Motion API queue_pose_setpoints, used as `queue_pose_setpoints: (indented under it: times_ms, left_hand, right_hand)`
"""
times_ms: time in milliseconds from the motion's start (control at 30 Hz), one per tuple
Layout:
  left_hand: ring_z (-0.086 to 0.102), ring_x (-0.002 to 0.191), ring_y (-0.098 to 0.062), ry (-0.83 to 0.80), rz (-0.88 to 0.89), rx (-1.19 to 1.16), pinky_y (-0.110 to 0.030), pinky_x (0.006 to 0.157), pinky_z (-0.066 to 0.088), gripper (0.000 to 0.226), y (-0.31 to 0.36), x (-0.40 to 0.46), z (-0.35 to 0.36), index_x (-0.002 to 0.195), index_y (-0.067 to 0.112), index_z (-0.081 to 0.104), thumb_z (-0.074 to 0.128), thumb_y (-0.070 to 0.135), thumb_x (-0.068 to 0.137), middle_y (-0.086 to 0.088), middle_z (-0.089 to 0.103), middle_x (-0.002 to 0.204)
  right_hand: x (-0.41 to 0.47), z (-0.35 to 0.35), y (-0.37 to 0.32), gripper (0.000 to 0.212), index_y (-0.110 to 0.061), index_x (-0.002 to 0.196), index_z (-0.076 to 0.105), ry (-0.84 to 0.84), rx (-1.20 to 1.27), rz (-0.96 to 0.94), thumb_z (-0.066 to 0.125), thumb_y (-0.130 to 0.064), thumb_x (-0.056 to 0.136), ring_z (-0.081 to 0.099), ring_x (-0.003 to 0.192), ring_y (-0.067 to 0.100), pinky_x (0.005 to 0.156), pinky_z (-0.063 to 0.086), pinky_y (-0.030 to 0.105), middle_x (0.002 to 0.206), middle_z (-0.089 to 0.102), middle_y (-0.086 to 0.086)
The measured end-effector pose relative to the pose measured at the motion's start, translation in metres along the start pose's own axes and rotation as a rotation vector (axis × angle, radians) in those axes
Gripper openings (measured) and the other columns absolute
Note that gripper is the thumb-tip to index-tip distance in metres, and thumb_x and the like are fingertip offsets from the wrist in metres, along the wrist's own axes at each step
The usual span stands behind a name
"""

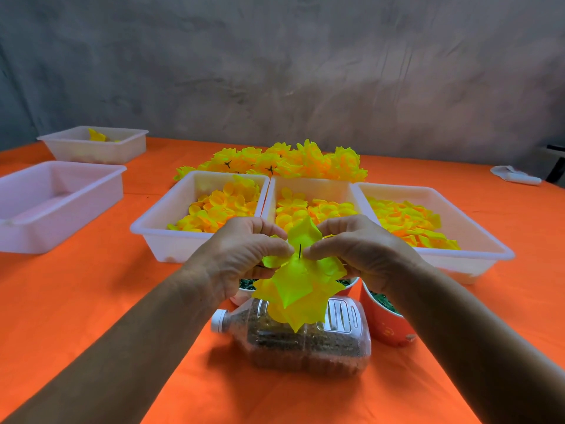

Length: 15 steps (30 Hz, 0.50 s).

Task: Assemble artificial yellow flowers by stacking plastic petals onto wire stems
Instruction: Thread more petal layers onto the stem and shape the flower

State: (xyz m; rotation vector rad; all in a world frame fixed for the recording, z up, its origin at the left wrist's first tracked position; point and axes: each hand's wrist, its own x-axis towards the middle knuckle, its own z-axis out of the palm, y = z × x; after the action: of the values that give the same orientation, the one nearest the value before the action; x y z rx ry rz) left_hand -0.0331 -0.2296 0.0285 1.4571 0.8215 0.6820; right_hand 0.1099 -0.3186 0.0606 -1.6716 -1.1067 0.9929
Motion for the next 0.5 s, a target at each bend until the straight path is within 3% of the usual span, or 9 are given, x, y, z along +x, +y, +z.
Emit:
queue_pose_setpoints:
  times_ms: [133, 267, 400, 500]
  left_hand:
    - [0.06, 0.062, -0.014, 0.01, 0.011, 0.043, -0.023, 0.05, 0.049, 0.018, -0.0011, -0.0002, -0.0001, 0.081, 0.016, 0.066, 0.076, 0.004, 0.072, 0.002, 0.064, 0.066]
    - [0.061, 0.064, -0.015, 0.031, 0.019, 0.066, -0.027, 0.055, 0.05, 0.02, -0.0021, -0.0003, 0.0003, 0.081, 0.016, 0.066, 0.077, 0.004, 0.07, 0.007, 0.064, 0.061]
    - [0.06, 0.067, -0.017, 0.032, 0.02, 0.099, -0.031, 0.062, 0.05, 0.021, -0.0033, -0.0021, 0.0015, 0.08, 0.017, 0.066, 0.078, 0.004, 0.07, 0.001, 0.063, 0.075]
    - [0.06, 0.073, -0.021, 0.026, 0.015, 0.118, -0.033, 0.065, 0.05, 0.021, -0.0038, -0.0028, 0.0019, 0.08, 0.017, 0.066, 0.078, 0.003, 0.07, -0.005, 0.063, 0.084]
  right_hand:
    - [-0.0013, 0.0019, 0.0007, 0.012, -0.009, 0.082, 0.068, 0.016, -0.06, -0.025, 0.071, 0.0, 0.075, 0.061, 0.069, 0.024, 0.058, 0.046, 0.024, 0.083, 0.068, 0.015]
    - [-0.0013, 0.0035, 0.001, 0.012, -0.012, 0.078, 0.067, 0.026, -0.105, -0.035, 0.072, -0.001, 0.074, 0.058, 0.057, 0.016, 0.044, 0.043, 0.014, 0.069, 0.064, 0.006]
    - [-0.0002, 0.0035, 0.0028, 0.014, -0.012, 0.078, 0.068, 0.037, -0.124, -0.034, 0.073, 0.0, 0.073, 0.059, 0.056, 0.016, 0.049, 0.045, 0.018, 0.068, 0.063, 0.005]
    - [0.0006, 0.0033, 0.0045, 0.015, -0.014, 0.076, 0.067, 0.03, -0.125, -0.025, 0.073, 0.001, 0.073, 0.059, 0.052, 0.014, 0.044, 0.043, 0.015, 0.065, 0.064, 0.004]
